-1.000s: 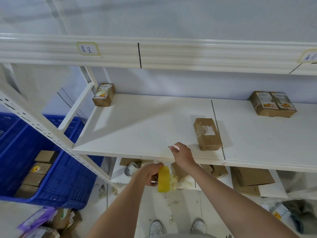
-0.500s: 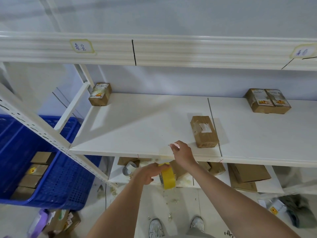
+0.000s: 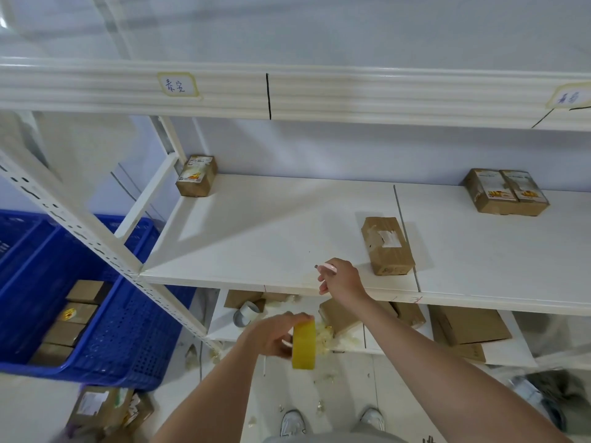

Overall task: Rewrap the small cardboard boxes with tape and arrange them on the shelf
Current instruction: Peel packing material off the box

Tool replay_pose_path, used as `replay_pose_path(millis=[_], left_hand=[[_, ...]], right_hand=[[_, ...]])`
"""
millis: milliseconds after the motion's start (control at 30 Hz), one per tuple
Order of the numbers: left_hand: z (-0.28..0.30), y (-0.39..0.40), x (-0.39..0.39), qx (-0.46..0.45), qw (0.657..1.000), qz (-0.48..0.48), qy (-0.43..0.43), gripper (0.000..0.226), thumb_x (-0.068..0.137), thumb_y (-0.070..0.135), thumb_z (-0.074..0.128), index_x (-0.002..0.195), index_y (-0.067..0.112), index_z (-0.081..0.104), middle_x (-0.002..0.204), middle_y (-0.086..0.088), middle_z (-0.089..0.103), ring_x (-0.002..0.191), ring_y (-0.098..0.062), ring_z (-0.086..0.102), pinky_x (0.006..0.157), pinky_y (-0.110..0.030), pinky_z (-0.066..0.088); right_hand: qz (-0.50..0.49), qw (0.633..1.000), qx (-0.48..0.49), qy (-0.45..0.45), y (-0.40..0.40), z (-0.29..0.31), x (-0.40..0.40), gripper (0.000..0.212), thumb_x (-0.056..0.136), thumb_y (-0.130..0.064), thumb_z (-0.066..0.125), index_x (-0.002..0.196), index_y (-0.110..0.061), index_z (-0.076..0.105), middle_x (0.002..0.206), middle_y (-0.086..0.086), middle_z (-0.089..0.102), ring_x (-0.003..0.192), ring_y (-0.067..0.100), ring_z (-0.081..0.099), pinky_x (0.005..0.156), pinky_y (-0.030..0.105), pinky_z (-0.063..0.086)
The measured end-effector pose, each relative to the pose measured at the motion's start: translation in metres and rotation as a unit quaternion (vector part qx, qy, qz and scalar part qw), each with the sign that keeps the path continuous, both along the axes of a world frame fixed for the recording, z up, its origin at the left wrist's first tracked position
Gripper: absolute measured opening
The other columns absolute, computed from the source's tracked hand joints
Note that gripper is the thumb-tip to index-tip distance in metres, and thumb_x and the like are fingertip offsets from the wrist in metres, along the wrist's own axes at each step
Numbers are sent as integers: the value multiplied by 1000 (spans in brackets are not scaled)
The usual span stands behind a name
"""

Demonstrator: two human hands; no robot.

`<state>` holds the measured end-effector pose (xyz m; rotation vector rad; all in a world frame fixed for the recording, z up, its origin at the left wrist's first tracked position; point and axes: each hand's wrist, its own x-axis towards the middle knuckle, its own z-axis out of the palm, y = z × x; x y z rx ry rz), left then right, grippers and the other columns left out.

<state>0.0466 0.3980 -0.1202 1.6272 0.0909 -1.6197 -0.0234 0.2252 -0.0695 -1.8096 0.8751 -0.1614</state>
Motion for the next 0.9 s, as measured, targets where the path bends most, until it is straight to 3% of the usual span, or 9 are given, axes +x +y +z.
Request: replay_pose_path(millis=[100,233,433,533,700,900], left_hand=[[-4,7,1,-5,1000,1,8,86,64,53,87,132,16,50,131,-19,58,108,-42,68,96,-53,55],[18,-4,4,-15,997,-72,-29,84,65,59,78,134,20,51,134,-10,57,106,-38,67,93,-44,57],[27,-2,-6,-9,991,-125,-44,68,71,63,77,125,32,53,123,-9,58,99,-33,68,80,-37,60],[25,6,-8,3,986,-141,-87,55,79,56,77,123,33,54,126,-9,58,104,-34,68,81,-37,60],[29,12,-7,16,992,-117,-43,62,76,58,79,126,33,53,132,-8,53,110,-39,67,90,-47,59],[26,16,-9,11,994,-103,-32,76,65,64,81,126,34,47,131,-11,54,98,-40,69,89,-53,58]], right_hand=[[8,1000,-1,1,3,-1,0,18,102,-18,54,101,-7,68,86,10,70,55,15,65,57,24,58],[13,1000,-7,14,5,-2,-2,18,103,-21,55,101,-9,68,87,10,71,55,16,65,62,28,58],[17,1000,-12,14,11,3,-1,18,102,-23,54,100,-11,67,85,8,71,52,14,65,54,21,52],[16,1000,-14,14,11,5,-1,18,102,-24,54,101,-12,68,86,7,72,54,14,66,54,20,50],[17,1000,-18,7,10,6,-4,19,102,-18,54,100,-6,69,90,5,70,54,13,67,51,15,49],[13,1000,-15,9,9,2,-7,19,102,-17,53,101,-6,68,92,9,69,55,15,65,53,18,53]])
